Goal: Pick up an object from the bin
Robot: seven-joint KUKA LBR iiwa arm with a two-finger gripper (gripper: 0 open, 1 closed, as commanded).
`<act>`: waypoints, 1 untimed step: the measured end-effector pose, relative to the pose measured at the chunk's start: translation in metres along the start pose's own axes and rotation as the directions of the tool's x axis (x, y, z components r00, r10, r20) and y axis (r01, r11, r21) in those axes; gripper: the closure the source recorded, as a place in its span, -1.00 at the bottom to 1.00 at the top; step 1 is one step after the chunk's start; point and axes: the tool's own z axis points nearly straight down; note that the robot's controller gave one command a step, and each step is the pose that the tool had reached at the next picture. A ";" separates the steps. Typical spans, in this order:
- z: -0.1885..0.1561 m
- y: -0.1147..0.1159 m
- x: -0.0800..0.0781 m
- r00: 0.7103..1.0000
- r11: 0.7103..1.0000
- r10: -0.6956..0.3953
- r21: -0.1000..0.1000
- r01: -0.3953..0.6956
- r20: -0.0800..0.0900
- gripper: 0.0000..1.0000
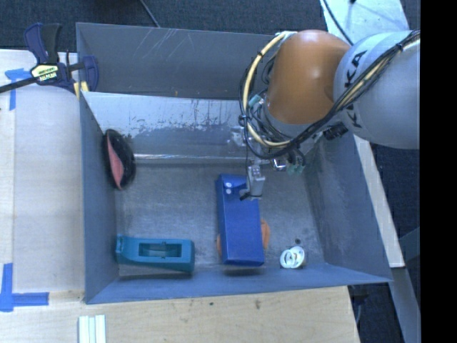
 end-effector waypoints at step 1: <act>0.019 -0.002 0.034 0.997 0.997 0.082 0.000 -0.082 0.005 -1.00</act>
Offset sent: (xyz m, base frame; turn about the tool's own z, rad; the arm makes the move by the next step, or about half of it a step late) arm 0.0019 -0.0017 -0.0590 0.1192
